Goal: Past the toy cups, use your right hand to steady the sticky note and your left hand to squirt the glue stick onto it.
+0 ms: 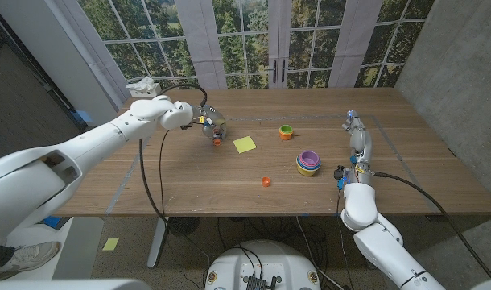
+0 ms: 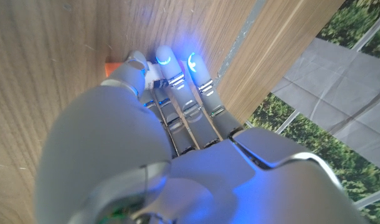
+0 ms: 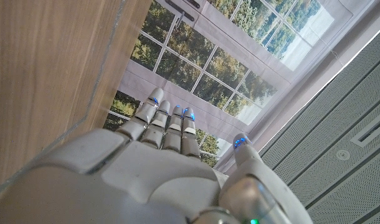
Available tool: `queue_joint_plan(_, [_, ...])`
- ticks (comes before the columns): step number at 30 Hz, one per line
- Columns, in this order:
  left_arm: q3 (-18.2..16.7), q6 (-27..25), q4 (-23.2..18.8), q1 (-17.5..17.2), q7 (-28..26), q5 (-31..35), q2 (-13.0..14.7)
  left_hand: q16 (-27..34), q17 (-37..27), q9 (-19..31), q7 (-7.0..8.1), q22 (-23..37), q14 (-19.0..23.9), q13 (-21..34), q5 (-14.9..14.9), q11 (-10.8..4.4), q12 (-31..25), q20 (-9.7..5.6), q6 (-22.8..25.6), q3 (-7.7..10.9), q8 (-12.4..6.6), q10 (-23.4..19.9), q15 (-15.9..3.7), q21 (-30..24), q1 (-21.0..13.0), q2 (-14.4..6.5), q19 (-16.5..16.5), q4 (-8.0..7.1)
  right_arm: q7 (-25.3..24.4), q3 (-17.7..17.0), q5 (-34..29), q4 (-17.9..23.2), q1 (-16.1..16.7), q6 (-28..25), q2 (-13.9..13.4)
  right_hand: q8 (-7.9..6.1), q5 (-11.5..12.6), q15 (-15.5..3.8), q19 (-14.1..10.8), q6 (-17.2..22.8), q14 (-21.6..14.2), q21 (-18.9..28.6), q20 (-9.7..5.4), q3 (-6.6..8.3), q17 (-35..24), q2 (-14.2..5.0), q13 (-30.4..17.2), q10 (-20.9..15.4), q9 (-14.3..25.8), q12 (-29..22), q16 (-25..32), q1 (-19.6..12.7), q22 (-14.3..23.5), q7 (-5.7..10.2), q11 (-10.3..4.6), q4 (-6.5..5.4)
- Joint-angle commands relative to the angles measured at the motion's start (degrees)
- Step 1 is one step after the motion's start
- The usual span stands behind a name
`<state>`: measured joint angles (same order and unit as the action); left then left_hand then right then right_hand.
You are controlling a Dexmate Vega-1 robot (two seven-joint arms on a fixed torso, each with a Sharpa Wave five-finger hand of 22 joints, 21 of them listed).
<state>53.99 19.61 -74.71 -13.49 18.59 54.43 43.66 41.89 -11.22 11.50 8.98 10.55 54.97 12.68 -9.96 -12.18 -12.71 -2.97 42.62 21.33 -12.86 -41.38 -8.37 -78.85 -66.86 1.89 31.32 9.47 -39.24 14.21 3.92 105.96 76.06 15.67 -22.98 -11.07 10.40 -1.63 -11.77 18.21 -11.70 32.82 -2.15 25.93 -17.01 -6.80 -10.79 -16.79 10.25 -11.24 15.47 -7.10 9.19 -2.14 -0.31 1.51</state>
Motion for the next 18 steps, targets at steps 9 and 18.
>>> queue_joint_plan(9, [3.2, 0.2, 3.2, 1.2, 0.5, 1.3, -1.4, -7.2, 0.9, -0.2, -1.93, -0.3, -0.3, -0.1, -0.2, 0.27, -0.4, -7.05, 1.2, 0.66, 0.41, -2.1, -5.42, -0.5, 2.3, -0.9, 2.6, -1.28, -1.9, 0.6, -2.9, 1.2, -0.7, -2.0, -0.4, 0.0, -0.1, -0.17, -1.1, 0.3, -1.2, -0.3, -0.82, 0.03, -0.1, 0.04, -0.2, -1.0, 0.1, -0.3, 0.6, 0.2, 0.3, 0.32, -0.1, 0.27])
queue_joint_plan(18, [3.7, 0.3, 4.1, 0.3, 0.3, 0.1, -1.0, -15.0, 1.6, -0.2, -3.93, -1.5, -3.7, -0.7, -0.2, 0.9, 0.8, -6.28, -1.3, 3.27, 1.31, 0.1, -5.15, 5.2, 5.5, -1.6, 6.6, -1.24, -2.2, 1.1, -4.2, 2.2, -0.9, -3.1, -0.7, 0.02, -0.1, -0.25, -1.5, 0.3, -1.7, -0.6, -0.8, -0.03, -0.1, 0.01, -0.2, -1.4, 0.1, -0.4, 0.8, 0.3, 0.3, 0.65, -0.24, 0.4])
